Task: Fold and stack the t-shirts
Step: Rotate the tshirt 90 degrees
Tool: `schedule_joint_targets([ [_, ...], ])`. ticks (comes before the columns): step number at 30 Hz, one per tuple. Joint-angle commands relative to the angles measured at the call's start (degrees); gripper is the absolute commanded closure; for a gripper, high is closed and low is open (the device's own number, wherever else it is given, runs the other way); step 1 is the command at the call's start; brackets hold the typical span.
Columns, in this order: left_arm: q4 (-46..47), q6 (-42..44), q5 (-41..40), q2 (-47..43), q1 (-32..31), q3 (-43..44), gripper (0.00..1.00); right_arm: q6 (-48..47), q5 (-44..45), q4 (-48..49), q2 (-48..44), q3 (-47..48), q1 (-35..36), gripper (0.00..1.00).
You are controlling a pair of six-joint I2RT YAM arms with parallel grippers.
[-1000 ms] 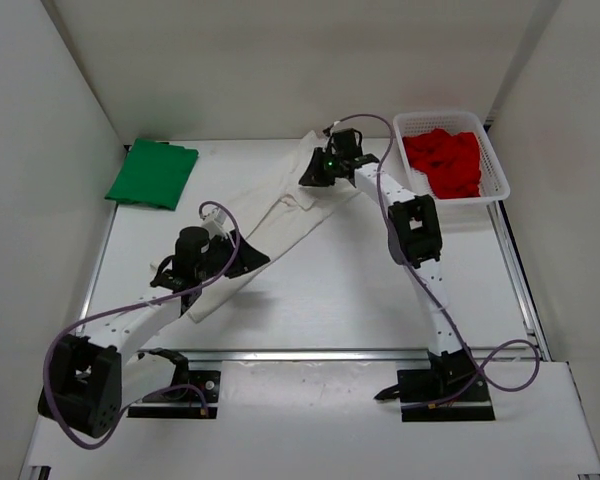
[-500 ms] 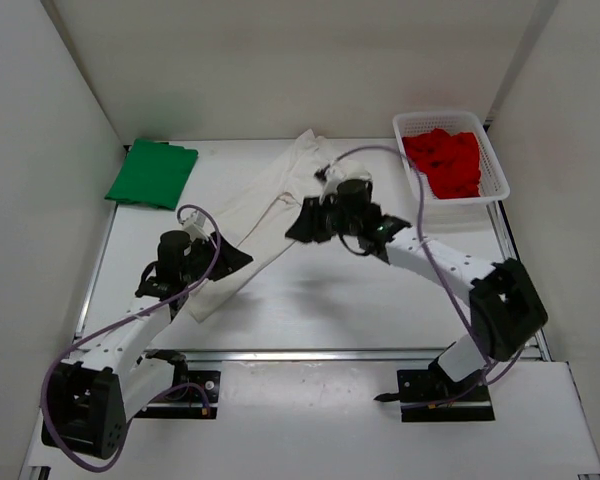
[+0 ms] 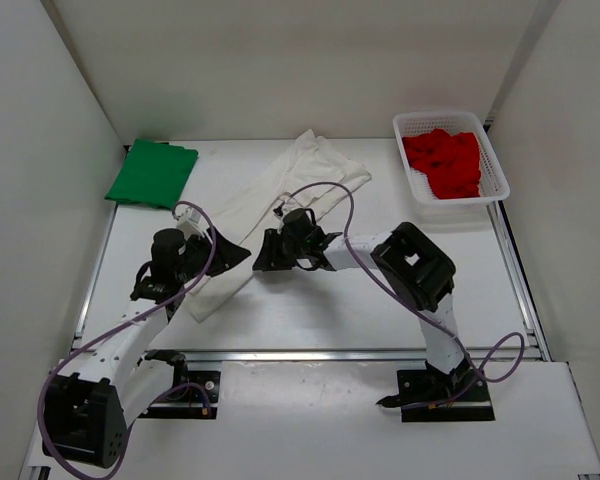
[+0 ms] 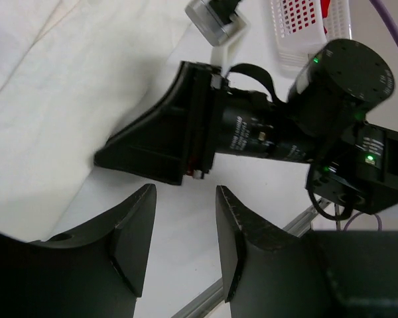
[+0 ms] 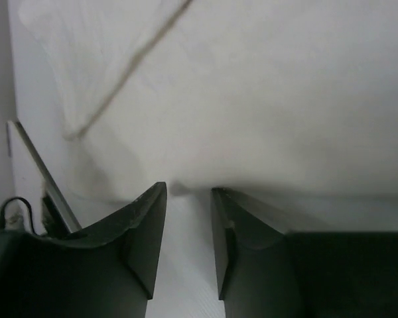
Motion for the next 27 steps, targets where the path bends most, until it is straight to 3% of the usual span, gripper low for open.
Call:
schedule_joint_targets([
  [1, -0.4, 0.9, 1.2, -1.0, 0.4, -0.7, 0.48, 3.7, 0.2, -0.8, 6.0, 4.0, -0.4, 0.7],
  [4, -1.0, 1.6, 0.6, -0.3, -0.2, -0.6, 0.48, 4.9, -1.4, 0.8, 6.2, 2.8, -2.4, 0.93],
  [6, -1.1, 2.1, 0.3, 0.1, -0.4, -0.3, 0.48, 4.5, -1.0, 2.7, 2.2, -2.2, -4.3, 1.0],
  [12, -0.1, 2.5, -2.2, 4.0, -4.9, -1.9, 0.49, -1.7, -4.8, 5.9, -21.2, -30.2, -20.4, 1.0],
  [15, -0.5, 4.2, -4.9, 6.9, -9.2, -0.9, 0.48, -7.4, -11.0, 0.1, -25.0, -33.5, -28.7, 0.88],
  [16, -2.8, 6.3, -5.5, 7.4, -10.5, -0.5, 0.48, -7.9, -12.7, -1.3, -25.9, -34.0, -31.0, 0.78],
  [20, -12.2, 11.0, -13.4, 6.0, -14.6, -0.6, 0.43, -8.9, -9.0, -5.1, -38.6, -41.1, -32.8, 0.61],
  [24, -14.2, 9.9, -15.7, 5.0, -21.3, -2.8, 0.32, -7.9, -2.4, -13.6, -52.6, -47.4, -30.0, 0.58],
  [27, -16.2, 10.3, -14.5, 7.6, -24.8, -2.0, 0.31, -4.7, 2.0, -19.7, -61.2, -51.1, -24.9, 0.6],
])
